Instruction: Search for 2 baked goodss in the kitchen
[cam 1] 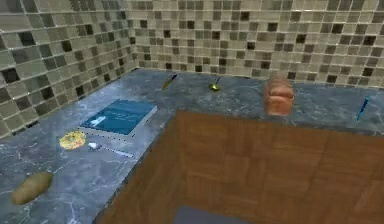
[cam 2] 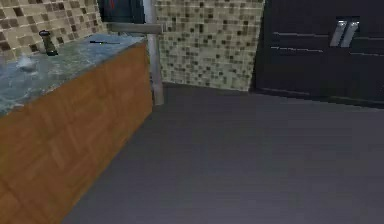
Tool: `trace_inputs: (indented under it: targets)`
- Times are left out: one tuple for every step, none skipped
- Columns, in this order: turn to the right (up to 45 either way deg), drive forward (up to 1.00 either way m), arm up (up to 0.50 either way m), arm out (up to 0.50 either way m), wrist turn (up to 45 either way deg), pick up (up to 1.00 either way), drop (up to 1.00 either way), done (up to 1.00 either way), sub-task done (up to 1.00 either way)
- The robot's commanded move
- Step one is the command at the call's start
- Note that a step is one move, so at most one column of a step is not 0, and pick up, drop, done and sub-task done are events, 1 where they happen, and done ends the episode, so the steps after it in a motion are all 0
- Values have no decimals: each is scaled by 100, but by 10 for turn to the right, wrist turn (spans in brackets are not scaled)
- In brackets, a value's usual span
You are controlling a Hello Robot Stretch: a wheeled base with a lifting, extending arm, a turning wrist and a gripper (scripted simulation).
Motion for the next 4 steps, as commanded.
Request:
trace_inputs:
  targets:
    - [-330, 0, 0, 0, 0, 0, 0, 0, 0]
    - [0, 0, 0, 0, 0, 0, 0, 0, 100]
    - [450, 0, 0, 0, 0, 0, 0, 0, 0]
    - [450, 0, 0, 0, 0, 0, 0, 0, 0]
